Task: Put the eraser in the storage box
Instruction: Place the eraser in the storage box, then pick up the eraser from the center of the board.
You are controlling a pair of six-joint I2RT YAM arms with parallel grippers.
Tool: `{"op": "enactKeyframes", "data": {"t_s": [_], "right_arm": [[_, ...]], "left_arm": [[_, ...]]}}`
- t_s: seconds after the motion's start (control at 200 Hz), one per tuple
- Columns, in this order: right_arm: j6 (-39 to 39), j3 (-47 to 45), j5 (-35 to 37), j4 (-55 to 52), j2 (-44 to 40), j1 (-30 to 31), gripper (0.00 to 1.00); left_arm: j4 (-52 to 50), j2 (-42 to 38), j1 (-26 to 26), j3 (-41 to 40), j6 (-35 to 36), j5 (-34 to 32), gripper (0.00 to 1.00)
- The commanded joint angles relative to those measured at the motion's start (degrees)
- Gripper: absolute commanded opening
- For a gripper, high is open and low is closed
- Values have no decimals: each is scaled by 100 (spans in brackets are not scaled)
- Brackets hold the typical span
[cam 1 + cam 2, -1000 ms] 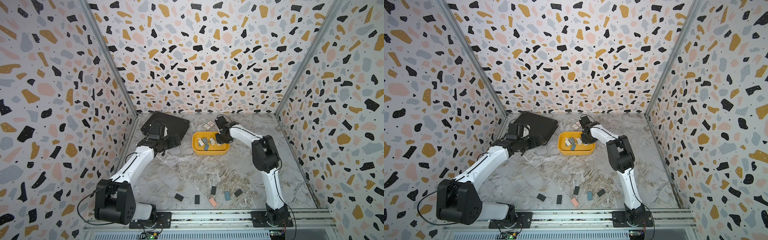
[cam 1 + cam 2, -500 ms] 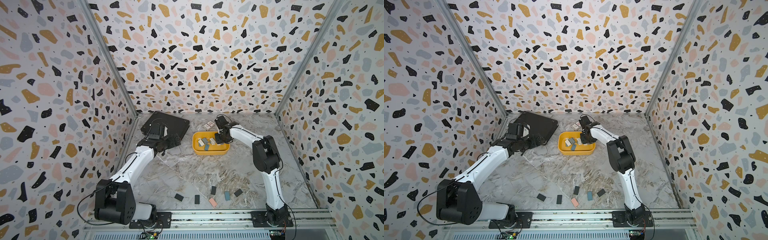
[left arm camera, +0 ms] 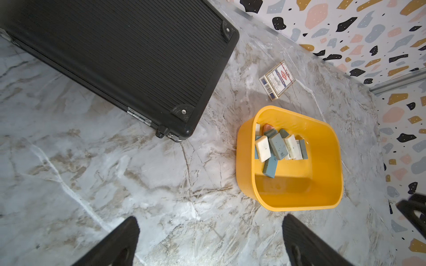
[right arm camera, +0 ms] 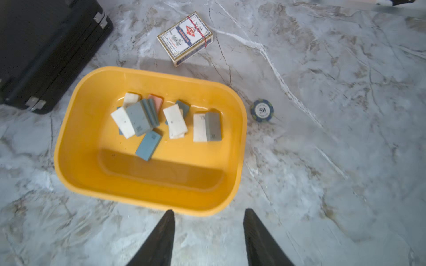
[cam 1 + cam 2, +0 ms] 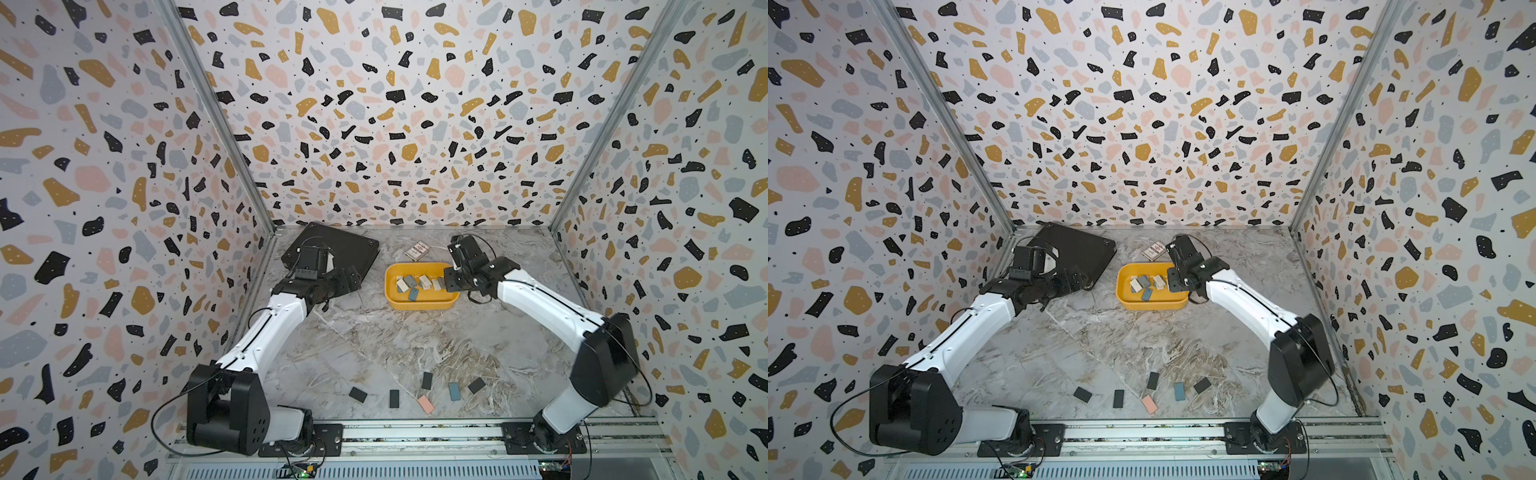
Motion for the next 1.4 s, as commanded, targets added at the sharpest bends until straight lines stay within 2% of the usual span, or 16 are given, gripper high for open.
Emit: {"op": "enactKeyframes", "data": {"t_s": [0.0,0.09,0.305,0.496,0.706,0.886,1.392], "right_arm": [[879,-900,259,-598,-813,186,51],[1433,-1598,366,-1120,-1541,403,52],[2829,-3016,42,-1849,-2997,789,52],[3576,-3879,-605,-1720,-3707,954,51],[3888,-4155,-796,-1542,-3734,1356,51],[3972,-4268,-1020,-1098,-3426,1548,50],[4218,-4733,-1484,-175,-2940,1572,50]], "left_arm": [[163,-157,43,20,1,104,97],[240,-239,45,-57,-33,152,97],[355,-368,44,-171,-91,288,97],[439,-456,43,-314,-137,363,97],[463,-537,43,-376,-163,363,97],[459,-553,43,-403,-187,372,97],[439,-628,43,-429,-184,363,97]]}}
